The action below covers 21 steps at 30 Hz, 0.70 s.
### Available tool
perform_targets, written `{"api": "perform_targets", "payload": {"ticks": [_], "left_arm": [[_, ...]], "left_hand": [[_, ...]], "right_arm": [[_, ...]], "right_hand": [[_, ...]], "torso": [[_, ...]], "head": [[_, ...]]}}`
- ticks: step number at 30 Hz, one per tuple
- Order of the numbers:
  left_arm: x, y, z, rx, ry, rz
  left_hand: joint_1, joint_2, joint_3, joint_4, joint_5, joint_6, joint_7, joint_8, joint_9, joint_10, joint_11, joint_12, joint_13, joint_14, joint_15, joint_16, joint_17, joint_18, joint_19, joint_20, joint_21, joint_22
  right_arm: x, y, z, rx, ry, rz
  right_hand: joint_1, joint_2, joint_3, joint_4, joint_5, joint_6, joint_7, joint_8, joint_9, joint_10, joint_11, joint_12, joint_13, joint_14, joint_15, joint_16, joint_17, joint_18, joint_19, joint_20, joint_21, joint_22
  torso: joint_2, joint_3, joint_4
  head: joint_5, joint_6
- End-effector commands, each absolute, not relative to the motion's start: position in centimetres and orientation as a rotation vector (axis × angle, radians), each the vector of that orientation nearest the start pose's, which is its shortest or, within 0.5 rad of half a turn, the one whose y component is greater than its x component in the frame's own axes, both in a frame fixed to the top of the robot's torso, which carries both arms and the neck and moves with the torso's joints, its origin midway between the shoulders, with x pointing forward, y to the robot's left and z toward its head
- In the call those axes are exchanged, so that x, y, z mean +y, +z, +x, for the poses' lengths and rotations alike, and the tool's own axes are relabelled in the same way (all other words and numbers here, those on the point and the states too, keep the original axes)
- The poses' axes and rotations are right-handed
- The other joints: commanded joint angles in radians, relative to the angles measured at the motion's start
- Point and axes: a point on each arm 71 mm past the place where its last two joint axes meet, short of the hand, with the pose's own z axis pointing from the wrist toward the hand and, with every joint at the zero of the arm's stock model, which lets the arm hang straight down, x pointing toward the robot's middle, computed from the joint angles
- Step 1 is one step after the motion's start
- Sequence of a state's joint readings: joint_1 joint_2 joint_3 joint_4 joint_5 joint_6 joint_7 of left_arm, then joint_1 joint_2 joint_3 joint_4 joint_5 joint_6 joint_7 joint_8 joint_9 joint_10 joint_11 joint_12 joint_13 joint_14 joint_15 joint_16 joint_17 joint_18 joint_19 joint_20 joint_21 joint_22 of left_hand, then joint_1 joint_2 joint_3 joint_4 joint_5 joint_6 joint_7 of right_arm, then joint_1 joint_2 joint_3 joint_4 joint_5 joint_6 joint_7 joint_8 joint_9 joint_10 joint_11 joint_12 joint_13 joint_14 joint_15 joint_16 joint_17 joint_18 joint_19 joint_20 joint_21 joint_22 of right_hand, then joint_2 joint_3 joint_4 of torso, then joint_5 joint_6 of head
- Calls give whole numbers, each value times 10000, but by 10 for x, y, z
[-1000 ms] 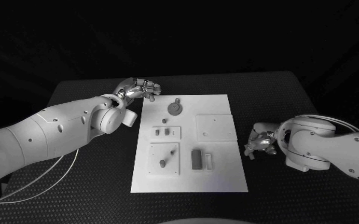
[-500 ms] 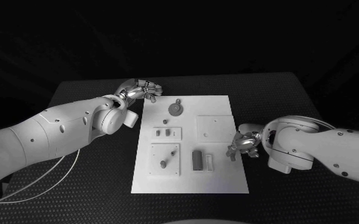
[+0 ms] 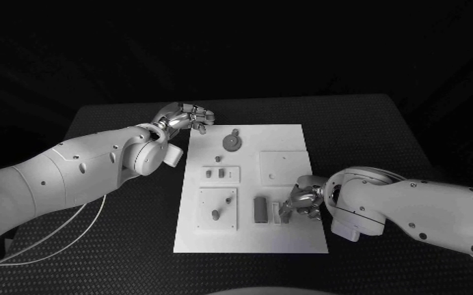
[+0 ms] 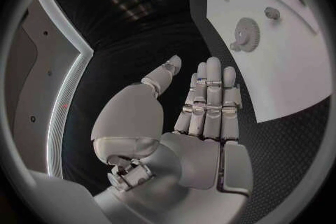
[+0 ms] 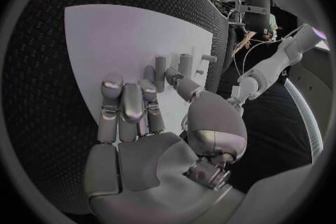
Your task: Assemble the parts on the task board
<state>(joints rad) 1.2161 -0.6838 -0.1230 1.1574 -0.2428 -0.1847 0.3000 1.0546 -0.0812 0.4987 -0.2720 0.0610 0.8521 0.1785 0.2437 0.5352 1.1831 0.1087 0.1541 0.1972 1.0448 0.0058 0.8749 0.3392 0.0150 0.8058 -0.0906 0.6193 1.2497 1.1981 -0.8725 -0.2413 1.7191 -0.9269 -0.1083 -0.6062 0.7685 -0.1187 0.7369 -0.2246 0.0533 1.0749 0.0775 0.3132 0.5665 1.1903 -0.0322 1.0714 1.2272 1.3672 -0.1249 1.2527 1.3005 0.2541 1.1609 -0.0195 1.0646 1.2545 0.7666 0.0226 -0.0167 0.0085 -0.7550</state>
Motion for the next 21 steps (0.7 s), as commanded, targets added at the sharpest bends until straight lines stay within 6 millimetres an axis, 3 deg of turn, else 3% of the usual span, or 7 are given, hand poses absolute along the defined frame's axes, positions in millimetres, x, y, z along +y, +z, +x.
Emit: {"api": "perform_targets", "payload": {"ticks": [1, 9, 21], "left_arm": [[227, -221, 540, 16303, -13190, -8922], [228, -221, 540, 16305, -13167, -8934], [228, -222, 540, 16327, -13164, -8943]], "left_hand": [[-113, -29, 3, 64, -11, -74, 26, 39, -13, -76, 10, -13, -17, -4, 32, -44, 15, 106, 47, 8, -48, 14], [-128, -25, 0, 73, -11, -76, 26, 40, -13, -78, 11, -13, -18, -6, 32, -48, 20, 106, 45, 9, -53, 18], [-126, -21, 5, 72, -10, -78, 24, 42, -14, -80, 10, -13, -18, -8, 31, -53, 27, 109, 41, 7, -59, 24]], "right_arm": [[-186, -280, 397, 24488, 4608, 3853], [-184, -280, 396, 24298, 4692, 3661], [-179, -278, 396, 24148, 4868, 3277]], "right_hand": [[-81, -7, -13, 63, -50, 23, 1, -12, 11, 61, 11, 22, 14, 50, -9, 55, 10, 77, 26, -17, 40, -17], [-96, -13, -19, 66, -49, 20, -2, -12, 12, 64, 8, 27, 21, 46, -13, 52, 9, 77, 25, -24, 41, -20], [-31, -37, 6, -10, -49, 18, -10, -8, 18, 62, -1, 29, 34, 40, -29, 52, 12, 77, 25, -59, 48, -29]], "torso": [[-3, -1, -17], [-3, 12, -5], [-6, 0, -9]], "head": [[21, -19], [51, -33], [101, -63]]}}
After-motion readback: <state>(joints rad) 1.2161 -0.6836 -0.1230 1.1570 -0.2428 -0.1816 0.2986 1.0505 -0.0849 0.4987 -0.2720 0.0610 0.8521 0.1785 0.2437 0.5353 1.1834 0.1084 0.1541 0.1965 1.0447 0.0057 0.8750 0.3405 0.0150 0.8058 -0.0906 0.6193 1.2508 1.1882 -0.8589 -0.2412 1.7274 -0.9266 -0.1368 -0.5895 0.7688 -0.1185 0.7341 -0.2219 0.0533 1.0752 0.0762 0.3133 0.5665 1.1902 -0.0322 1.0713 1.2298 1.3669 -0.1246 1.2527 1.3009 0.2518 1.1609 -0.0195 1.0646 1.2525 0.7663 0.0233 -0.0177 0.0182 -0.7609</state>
